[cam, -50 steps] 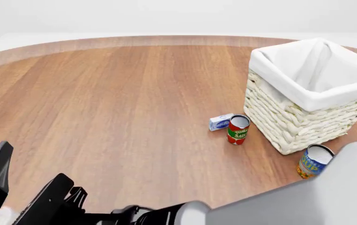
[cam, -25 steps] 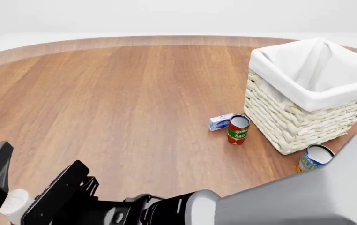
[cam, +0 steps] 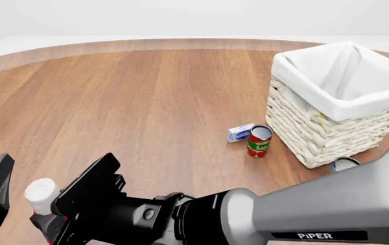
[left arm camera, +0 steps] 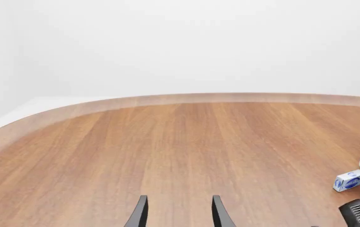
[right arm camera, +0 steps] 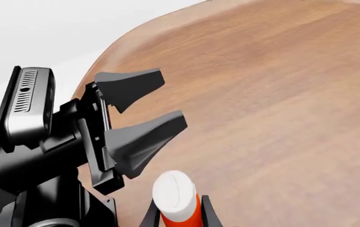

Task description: Pick up the ketchup, and put it in the basket.

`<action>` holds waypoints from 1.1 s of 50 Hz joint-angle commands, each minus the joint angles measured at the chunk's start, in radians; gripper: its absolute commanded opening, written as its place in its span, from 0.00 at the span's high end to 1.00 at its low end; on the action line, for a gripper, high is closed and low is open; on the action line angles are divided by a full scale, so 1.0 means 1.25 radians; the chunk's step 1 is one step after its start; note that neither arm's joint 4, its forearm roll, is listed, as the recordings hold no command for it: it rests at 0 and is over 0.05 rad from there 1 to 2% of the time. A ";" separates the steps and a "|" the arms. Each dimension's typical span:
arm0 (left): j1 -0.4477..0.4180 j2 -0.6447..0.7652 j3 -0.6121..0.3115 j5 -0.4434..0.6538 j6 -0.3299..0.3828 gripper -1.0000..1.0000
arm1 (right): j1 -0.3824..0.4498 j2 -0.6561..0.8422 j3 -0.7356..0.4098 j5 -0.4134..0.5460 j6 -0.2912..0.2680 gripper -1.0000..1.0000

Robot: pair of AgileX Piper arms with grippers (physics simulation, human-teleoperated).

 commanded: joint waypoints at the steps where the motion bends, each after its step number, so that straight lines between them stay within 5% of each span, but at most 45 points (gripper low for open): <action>1: 0.000 0.000 0.000 0.000 0.000 0.00 | -0.035 -0.029 0.020 -0.017 0.022 1.00; 55: 0.000 0.000 0.000 0.000 0.000 0.00 | -0.185 -0.157 0.098 -0.062 0.058 1.00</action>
